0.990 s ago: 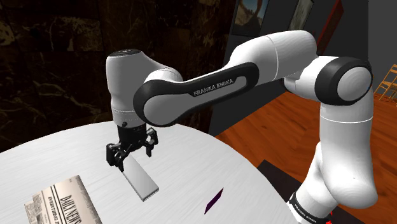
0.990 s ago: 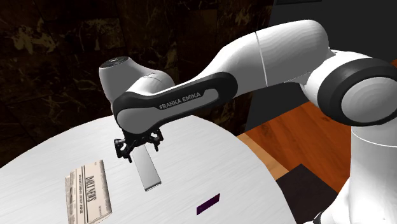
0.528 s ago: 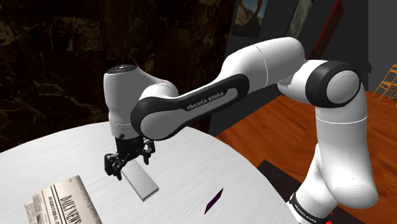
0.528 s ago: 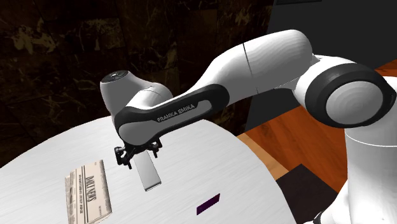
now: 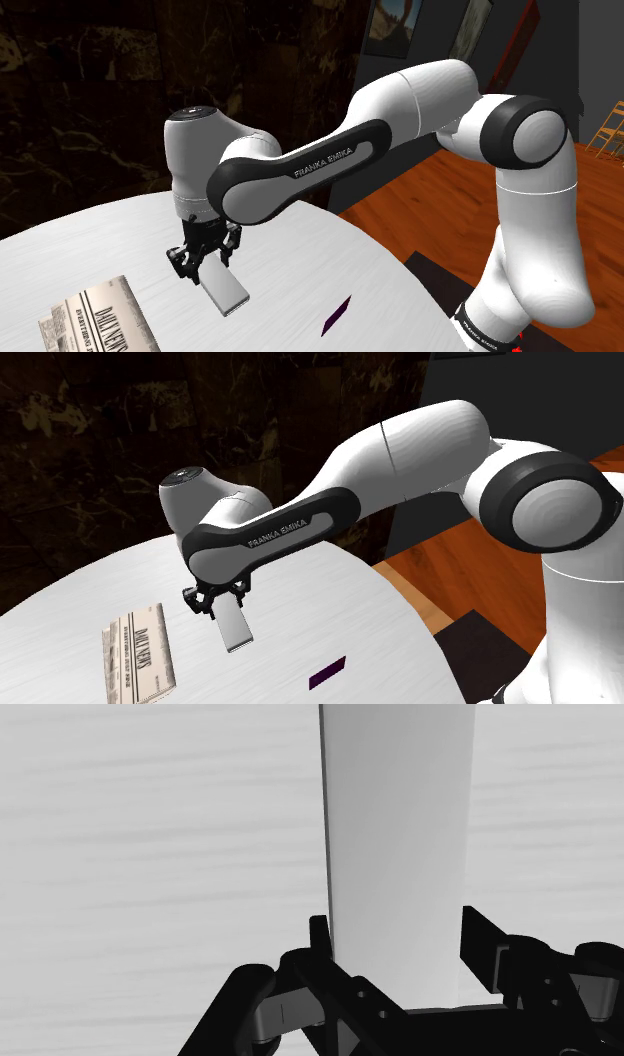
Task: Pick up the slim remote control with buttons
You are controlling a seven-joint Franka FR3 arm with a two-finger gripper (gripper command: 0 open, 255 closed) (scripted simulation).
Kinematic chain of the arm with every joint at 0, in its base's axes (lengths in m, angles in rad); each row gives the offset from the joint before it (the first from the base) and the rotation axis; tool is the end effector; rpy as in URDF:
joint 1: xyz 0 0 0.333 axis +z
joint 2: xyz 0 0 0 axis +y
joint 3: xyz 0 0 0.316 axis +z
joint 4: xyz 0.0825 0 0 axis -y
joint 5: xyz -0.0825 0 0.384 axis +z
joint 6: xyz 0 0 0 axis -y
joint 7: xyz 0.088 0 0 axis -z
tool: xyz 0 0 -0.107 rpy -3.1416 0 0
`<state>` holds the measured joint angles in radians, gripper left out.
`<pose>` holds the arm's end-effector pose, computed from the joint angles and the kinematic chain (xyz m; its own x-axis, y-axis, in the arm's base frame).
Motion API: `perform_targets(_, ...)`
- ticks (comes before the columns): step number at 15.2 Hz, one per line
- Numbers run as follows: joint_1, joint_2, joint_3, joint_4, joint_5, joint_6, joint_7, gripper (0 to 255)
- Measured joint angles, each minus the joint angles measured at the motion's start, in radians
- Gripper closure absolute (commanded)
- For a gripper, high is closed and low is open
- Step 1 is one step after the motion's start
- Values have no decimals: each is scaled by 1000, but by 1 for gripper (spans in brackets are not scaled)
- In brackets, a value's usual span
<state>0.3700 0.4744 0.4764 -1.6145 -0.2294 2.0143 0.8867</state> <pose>0.4836 0.4663 0.3733 0.9997 0.0172 -0.0154 0.0173 -0.9998 0.0095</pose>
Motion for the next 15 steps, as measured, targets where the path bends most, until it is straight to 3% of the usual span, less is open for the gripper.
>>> perform_targets(6,0,-4,2,8,3,-13,-2,255)
perform_targets(15,-2,-40,13,77,24,-113,-15,255)
